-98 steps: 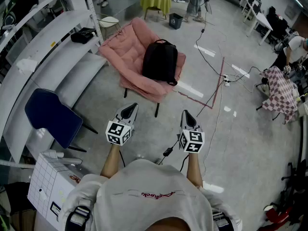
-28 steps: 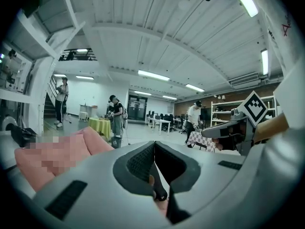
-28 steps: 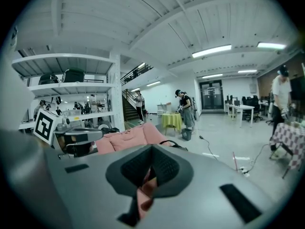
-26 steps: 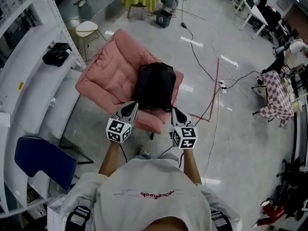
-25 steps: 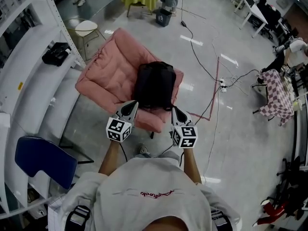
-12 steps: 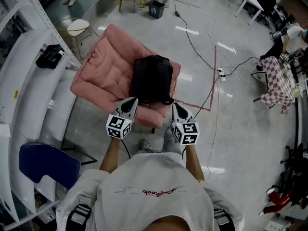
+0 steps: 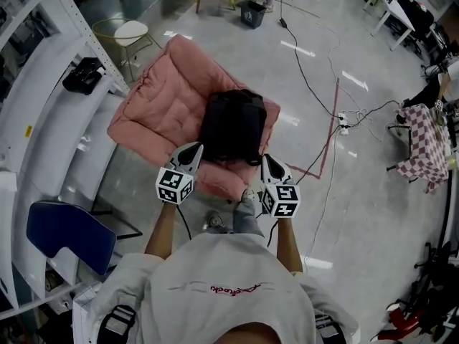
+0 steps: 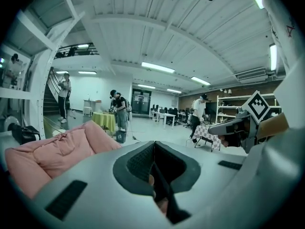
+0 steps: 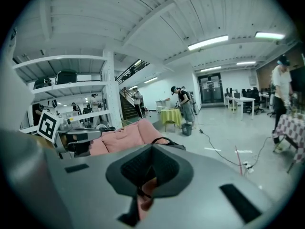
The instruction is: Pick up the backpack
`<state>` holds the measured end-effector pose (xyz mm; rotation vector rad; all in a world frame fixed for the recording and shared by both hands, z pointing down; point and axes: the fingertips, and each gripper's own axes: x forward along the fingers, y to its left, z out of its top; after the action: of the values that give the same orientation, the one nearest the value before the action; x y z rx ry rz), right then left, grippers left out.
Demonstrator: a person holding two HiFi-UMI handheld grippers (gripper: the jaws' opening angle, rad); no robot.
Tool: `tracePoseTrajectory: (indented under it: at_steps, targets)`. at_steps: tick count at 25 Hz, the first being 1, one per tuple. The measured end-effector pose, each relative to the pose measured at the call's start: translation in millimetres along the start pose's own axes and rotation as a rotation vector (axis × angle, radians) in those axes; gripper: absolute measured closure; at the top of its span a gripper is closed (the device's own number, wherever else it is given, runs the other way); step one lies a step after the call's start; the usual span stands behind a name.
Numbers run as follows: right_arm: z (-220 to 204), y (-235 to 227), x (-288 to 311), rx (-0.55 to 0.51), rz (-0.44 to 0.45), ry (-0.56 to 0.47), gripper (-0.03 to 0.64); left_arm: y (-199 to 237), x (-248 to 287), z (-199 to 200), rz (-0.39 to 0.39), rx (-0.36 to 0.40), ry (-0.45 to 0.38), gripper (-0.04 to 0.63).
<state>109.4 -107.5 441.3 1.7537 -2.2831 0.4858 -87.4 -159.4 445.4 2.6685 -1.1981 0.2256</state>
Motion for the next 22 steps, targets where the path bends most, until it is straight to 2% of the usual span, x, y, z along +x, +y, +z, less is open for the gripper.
tracePoseTrajectory:
  at_steps: [5,13,17,22]
  targets:
    - [4.2,-24.1,35.2,0.013,0.052,0.024,0.598,18.3,26.9,4.0,0.071,-0.025,0.016,0.584]
    - [30.3,-65.5,95.8,-0.003,0.148,0.031,0.597,48.1,79.8,21.4,0.164,-0.024,0.024,0.584]
    - [40.3,-87.2,124.1,-0.012,0.185,0.038,0.598,60.4,104.5,28.8,0.194,-0.014,0.035,0.584]
    - [41.9,-91.9,157.5,-0.026,0.224,0.051,0.597,86.5,117.9,24.5,0.226,-0.004,0.062,0.584]
